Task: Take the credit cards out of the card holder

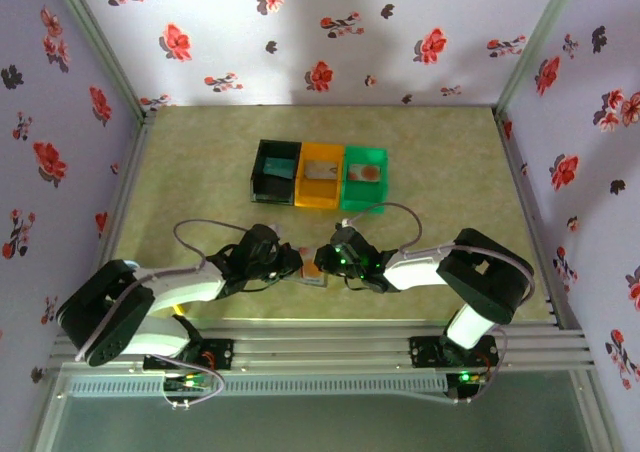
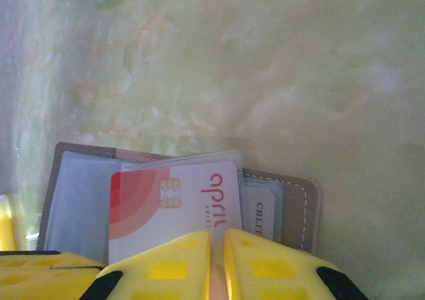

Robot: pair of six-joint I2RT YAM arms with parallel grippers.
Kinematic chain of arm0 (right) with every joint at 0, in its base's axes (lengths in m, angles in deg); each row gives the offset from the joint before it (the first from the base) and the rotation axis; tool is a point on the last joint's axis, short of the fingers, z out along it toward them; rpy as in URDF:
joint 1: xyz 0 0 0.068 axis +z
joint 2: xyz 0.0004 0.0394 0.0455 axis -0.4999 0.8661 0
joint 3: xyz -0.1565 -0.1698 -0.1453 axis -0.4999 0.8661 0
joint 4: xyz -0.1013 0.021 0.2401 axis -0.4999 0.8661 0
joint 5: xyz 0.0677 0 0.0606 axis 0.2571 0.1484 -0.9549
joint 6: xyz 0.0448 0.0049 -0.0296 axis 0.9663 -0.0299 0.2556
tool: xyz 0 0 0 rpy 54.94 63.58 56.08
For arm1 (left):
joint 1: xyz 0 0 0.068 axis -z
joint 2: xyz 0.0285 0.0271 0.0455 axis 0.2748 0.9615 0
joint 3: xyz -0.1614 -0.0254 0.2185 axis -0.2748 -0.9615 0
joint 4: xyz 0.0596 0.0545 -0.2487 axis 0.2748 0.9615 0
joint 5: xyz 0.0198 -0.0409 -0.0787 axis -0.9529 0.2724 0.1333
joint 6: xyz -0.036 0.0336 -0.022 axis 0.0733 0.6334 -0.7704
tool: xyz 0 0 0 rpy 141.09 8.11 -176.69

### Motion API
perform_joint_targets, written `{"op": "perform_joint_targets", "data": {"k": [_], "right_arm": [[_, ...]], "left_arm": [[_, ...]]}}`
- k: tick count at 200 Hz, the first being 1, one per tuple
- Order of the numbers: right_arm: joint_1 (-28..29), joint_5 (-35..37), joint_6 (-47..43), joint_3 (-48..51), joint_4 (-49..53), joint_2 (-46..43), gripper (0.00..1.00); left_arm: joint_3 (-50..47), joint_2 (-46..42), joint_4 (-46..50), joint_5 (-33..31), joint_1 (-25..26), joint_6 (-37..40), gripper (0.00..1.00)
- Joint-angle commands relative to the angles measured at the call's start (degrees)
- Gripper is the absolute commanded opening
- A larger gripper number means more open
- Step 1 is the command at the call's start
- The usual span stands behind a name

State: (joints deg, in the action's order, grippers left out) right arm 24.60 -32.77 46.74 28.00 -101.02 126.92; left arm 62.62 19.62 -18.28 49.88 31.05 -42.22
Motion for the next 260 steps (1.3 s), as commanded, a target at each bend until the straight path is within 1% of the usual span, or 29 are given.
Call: {"op": "perform_joint_targets", "data": {"k": [1,38,87,124,152,203,236,260], "right_arm": [[0.2,-2.7,0.8,1.6,3.0,2.3,0.16],[0.1,-2.7,0.8,1.6,3.0,2.2,0.16],[0.0,-2.7,0.7,2.0,3.5,0.7,0.16],[-0.1,-2.1,-0.2,0.5,7.8,-2.6,0.17],[-0.1,-2.2,-1.0,-0.8,10.9,-5.1,0.22],[-0.1,-0.5,-2.3,-1.2,15.2,-9.3,0.23],[-0.1,0.0,-2.9,-1.3,15.6,-8.4,0.22],[-0.1,-1.9,-2.4,-1.3,13.6,-6.2,0.22]], "left_arm": [[1.4,-4.3,-1.7,-0.1,0.6,2.8,0.00],[1.5,-6.7,1.2,-0.8,0.4,4.2,0.00],[1.2,-7.5,4.5,-1.3,0.2,4.7,0.00],[2.3,-3.9,6.8,-1.0,0.1,2.6,0.00],[3.3,-0.4,7.2,-0.3,0.1,1.7,0.00],[3.4,2.8,5.8,0.8,0.1,0.6,0.00],[3.4,4.0,5.2,1.1,0.1,0.4,0.00],[3.5,4.2,5.9,1.1,0.1,0.6,0.00]]}}
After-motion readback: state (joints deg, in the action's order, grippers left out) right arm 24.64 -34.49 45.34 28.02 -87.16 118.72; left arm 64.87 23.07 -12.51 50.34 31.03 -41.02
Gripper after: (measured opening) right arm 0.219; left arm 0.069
